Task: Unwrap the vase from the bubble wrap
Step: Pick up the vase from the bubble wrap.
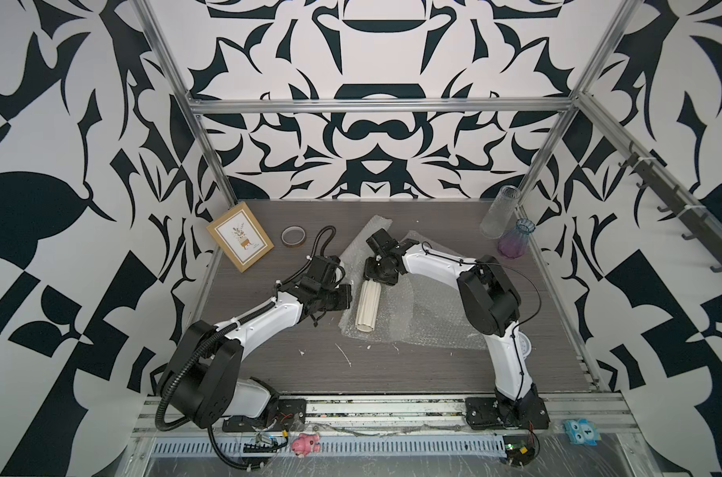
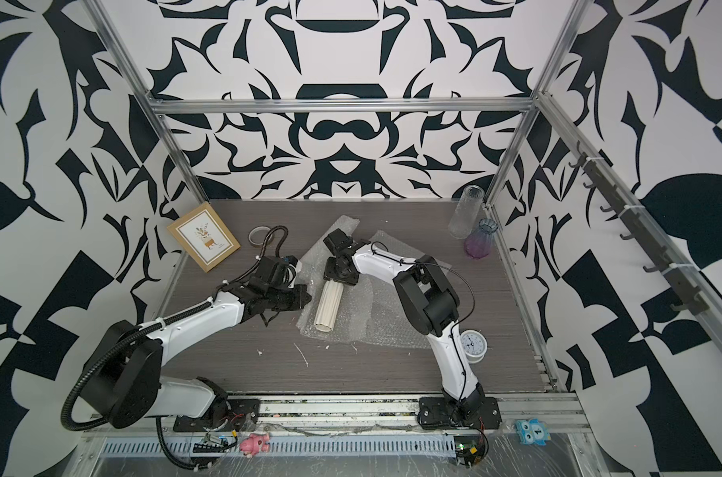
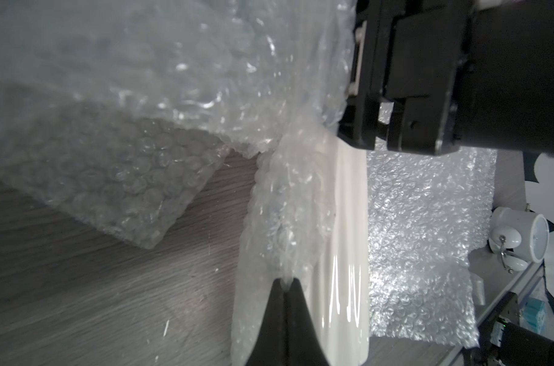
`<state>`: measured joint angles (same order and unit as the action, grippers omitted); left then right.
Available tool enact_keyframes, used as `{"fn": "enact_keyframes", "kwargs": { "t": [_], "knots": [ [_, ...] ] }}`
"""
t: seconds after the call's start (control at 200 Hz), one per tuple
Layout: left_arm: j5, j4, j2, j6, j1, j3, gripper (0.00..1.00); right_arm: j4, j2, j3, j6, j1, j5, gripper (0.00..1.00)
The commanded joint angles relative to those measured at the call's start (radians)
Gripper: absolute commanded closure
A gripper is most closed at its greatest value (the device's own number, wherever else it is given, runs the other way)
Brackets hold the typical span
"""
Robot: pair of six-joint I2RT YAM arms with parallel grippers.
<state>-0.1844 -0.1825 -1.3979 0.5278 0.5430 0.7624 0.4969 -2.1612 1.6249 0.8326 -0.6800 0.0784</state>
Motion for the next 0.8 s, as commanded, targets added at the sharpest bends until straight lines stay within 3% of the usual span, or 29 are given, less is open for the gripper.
{"fn": "enact_keyframes", "kwargs": {
  "t": [0.0,0.275,0.46,0.795],
  "knots": [
    [-0.02,0.028,-0.003,0.018,-0.005,-0.003,1.0,0.034,-0.011,0.032,0.048,0.004,0.02,0.4],
    [-0.029,0.031,-0.006,0.023,-0.003,-0.008,1.0,-0.029,0.014,-0.005,0.055,0.017,0.029,0.47],
    [-0.03,0.034,-0.009,0.025,-0.004,-0.009,1.0,-0.091,0.093,-0.044,-0.009,0.017,-0.007,0.6],
    [-0.037,0.041,-0.03,0.026,-0.003,-0.005,1.0,-0.212,0.249,-0.187,-0.132,-0.019,-0.06,0.67]
  ]
}}
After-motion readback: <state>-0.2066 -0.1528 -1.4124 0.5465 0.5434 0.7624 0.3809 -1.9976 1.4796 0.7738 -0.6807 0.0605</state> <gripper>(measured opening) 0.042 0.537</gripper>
